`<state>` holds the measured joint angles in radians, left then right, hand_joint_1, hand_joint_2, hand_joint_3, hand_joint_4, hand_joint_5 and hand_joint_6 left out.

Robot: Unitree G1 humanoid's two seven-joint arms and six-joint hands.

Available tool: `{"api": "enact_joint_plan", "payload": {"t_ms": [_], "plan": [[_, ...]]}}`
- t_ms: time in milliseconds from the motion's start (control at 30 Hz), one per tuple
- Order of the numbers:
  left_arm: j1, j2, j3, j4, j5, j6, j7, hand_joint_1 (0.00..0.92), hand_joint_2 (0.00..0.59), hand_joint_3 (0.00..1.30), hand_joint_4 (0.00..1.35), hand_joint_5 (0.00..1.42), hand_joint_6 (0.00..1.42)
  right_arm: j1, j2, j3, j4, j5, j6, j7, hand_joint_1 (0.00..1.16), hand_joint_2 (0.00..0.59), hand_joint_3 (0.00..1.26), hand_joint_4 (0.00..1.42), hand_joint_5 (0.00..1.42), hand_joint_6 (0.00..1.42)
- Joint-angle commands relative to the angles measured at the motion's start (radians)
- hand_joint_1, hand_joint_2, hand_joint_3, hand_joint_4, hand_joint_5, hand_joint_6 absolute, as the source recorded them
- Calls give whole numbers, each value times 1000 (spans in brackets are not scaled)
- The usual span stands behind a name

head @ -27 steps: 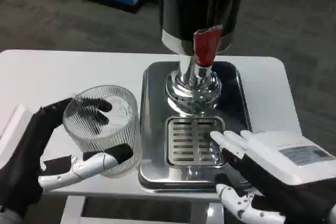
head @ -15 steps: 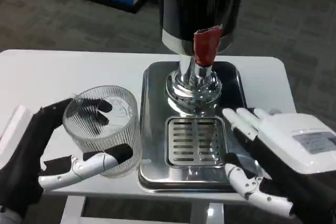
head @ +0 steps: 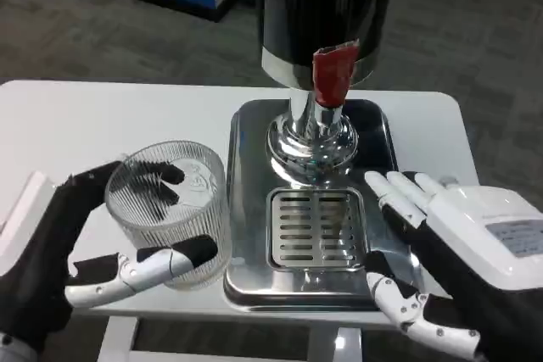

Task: Grasp the cup under the faucet to collect the drink, then remove the cup.

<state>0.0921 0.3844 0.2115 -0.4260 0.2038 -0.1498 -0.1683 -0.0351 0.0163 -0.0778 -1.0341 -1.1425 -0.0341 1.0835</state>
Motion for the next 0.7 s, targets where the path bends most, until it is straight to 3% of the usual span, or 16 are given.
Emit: {"api": "enact_joint_plan", "payload": {"t_ms": [33, 367, 700], "plan": [[-9, -5, -18, -25, -7, 7, -5, 617, 217, 630, 618, 595, 243, -1, 5, -5, -13, 6, 6, 14, 164, 569, 0, 0, 0, 0], [-84, -23, -104, 29, 25, 22, 7, 617, 217, 630, 618, 595, 243, -11, 2, 3, -13, 0, 51, 32, 170, 564, 0, 0, 0, 0], [-240, -33, -217, 215, 66, -22, 0, 610, 213, 629, 618, 595, 242, -5, 1, -1, -13, 8, 71, 31, 171, 555, 0, 0, 0, 0]]}}
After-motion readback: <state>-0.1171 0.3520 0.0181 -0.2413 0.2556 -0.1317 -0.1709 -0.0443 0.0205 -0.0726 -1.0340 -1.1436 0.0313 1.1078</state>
